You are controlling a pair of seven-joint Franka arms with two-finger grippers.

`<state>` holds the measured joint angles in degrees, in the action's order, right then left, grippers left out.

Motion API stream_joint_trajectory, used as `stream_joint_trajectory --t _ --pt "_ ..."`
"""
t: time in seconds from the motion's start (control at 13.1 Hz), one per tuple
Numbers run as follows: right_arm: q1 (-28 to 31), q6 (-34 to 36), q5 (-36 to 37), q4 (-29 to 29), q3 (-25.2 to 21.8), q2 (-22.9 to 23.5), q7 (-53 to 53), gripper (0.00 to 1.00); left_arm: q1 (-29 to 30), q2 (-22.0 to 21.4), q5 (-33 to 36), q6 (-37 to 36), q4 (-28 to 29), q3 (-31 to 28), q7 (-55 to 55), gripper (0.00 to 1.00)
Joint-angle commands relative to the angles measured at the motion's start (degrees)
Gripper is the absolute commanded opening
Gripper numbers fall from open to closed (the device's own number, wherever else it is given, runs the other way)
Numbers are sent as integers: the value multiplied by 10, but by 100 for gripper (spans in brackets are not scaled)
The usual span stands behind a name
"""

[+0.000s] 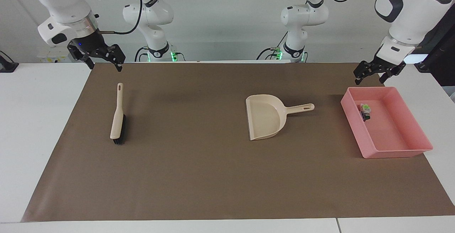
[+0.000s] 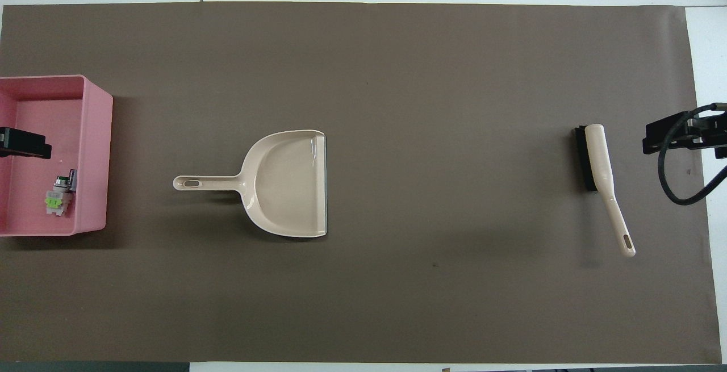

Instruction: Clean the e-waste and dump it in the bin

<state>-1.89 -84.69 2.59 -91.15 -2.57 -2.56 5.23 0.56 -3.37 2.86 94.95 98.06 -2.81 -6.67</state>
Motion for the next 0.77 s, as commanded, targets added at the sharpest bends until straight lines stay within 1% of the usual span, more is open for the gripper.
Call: stream_joint_trajectory --t 0.0,0.31,0.69 --pt "8 6 -5 9 4 4 -8 100 1 39 -11 -63 -88 2 9 99" --pt "8 7 -5 9 4 4 -8 100 -6 32 -17 -71 -85 3 32 99" --pt "7 8 -4 8 3 3 -6 100 -21 25 -18 -73 -73 8 34 99"
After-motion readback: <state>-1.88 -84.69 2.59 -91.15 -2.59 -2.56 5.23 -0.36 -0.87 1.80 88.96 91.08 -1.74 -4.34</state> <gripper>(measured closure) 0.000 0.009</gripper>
